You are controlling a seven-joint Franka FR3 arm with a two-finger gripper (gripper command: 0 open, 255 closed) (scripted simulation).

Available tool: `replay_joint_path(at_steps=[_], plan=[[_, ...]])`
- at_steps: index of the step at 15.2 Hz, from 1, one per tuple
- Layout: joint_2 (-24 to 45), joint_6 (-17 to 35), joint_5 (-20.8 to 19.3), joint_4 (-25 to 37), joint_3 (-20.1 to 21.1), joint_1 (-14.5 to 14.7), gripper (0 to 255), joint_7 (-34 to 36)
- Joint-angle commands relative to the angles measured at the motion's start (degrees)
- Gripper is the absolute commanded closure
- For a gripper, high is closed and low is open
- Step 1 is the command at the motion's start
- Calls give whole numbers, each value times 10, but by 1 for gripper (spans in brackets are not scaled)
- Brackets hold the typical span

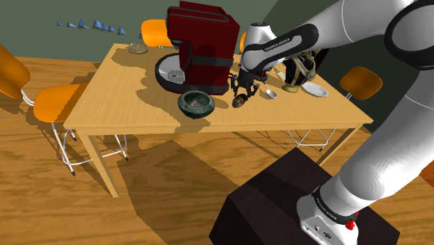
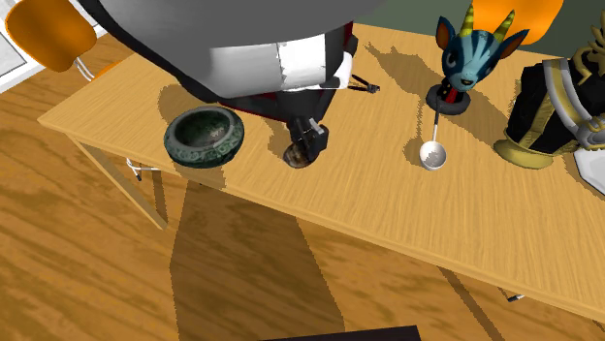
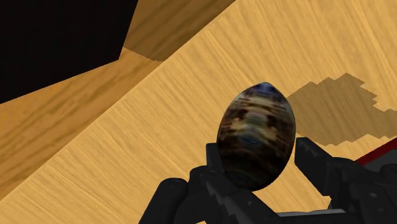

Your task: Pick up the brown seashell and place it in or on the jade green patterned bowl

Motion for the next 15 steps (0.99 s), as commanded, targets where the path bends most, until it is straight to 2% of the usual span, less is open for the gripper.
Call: replay_joint_path(at_steps=[1,15], plan=[[-8,-14,3,5,1,0,255,-3],[-58,-113,20,57,3,-1,255,-21]])
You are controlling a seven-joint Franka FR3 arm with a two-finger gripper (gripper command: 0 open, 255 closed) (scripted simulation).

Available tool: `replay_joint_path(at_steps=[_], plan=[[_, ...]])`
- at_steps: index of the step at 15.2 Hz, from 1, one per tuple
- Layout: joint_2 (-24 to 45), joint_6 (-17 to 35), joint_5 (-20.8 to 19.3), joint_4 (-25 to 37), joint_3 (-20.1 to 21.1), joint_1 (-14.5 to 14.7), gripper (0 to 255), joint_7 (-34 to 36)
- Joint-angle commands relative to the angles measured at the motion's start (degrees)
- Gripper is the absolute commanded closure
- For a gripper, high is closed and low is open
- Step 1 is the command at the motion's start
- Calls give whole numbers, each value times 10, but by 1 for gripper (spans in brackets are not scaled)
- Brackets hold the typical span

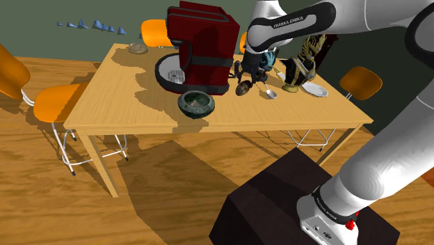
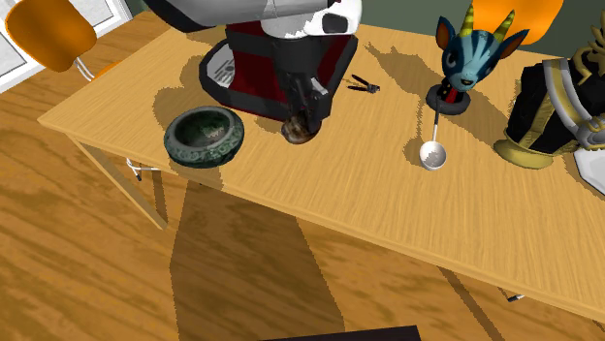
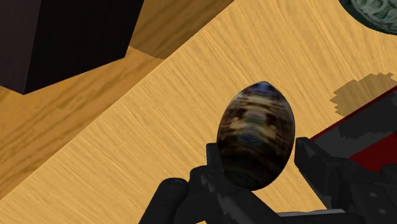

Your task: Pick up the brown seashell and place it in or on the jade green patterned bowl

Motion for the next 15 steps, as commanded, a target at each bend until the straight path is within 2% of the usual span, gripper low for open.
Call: replay_joint_path(at_steps=[1,9,15], plan=[[-6,-15,2,9,0,0,255,-2],[-22,-68,7,46,1,0,255,-9],[28,-101,-5,121,36,43,255,69]])
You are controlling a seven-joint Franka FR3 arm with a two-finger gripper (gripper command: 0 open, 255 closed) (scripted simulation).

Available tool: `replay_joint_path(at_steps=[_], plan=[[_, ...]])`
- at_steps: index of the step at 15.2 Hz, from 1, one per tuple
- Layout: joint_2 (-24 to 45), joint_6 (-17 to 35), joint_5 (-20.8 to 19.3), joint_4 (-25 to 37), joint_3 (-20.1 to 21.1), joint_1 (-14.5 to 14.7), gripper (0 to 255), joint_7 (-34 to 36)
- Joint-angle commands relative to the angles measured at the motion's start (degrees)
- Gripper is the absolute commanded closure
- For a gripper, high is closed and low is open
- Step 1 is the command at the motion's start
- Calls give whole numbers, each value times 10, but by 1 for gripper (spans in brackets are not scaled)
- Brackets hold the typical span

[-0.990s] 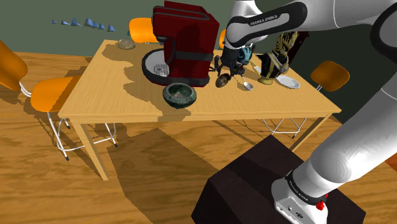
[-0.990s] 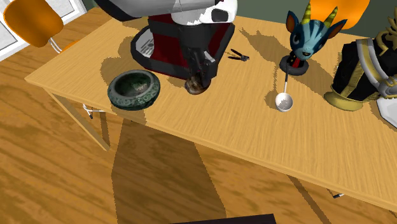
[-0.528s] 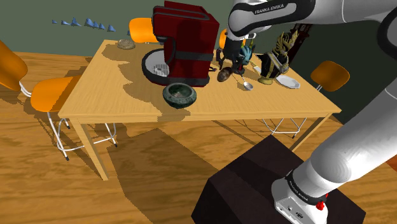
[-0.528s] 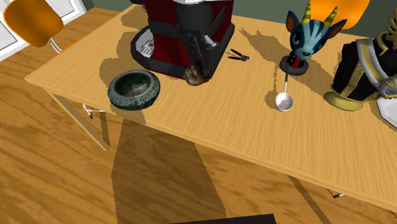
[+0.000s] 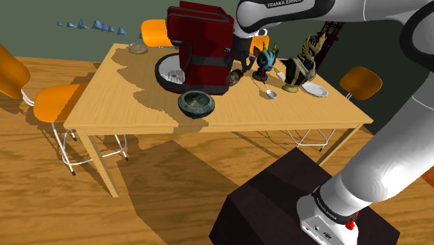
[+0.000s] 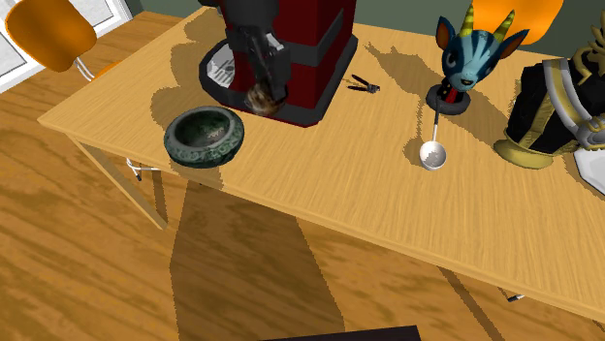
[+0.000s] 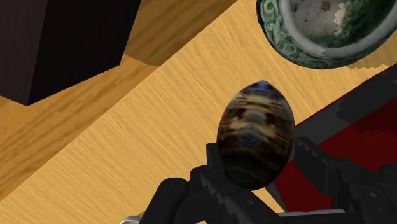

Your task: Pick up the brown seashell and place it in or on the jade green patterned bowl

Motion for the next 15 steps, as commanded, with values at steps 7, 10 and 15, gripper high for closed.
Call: replay_joint_path(at_steps=[7,10,15], plan=[[92,-59,-26,137,38,65,255,100],[137,-89,-39,207,47,94,255,133],[158,-72,-46,209,48,105,255,148]])
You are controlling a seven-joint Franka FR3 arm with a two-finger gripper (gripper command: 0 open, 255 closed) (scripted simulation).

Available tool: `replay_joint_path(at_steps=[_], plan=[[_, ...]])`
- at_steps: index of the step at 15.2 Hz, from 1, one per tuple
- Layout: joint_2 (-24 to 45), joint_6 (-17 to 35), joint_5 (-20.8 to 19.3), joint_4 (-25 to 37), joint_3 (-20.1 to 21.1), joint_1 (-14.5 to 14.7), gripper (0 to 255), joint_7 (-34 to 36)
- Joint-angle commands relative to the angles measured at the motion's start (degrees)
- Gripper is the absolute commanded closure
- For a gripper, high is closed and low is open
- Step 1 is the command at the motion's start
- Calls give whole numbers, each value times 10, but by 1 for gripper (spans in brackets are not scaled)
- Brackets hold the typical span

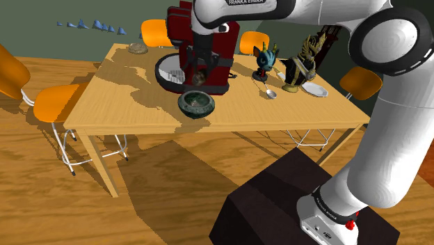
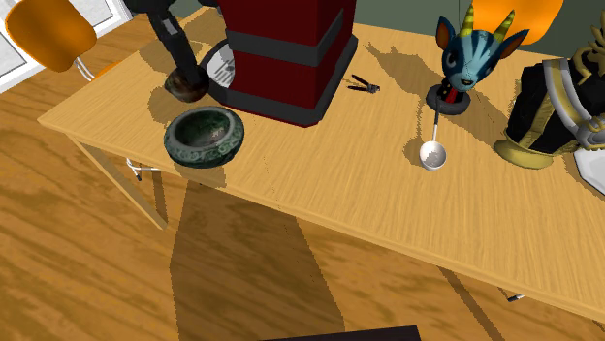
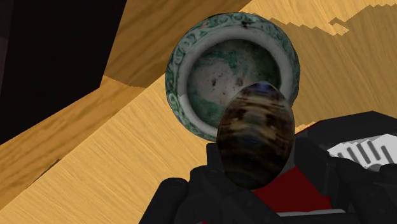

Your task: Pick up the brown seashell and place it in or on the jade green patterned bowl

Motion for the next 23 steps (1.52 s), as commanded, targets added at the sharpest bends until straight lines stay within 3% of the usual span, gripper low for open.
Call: replay_joint_path(at_steps=[1,13,21,22,23], plan=[[5,13,-2,-8,-1,0,255,3],[24,98,-12,-75,-5,-1,255,16],[24,98,-12,-75,-5,-1,255,16],[24,98,-12,-75,-5,-1,0,16],[24,98,-12,-75,-5,-1,0,16]])
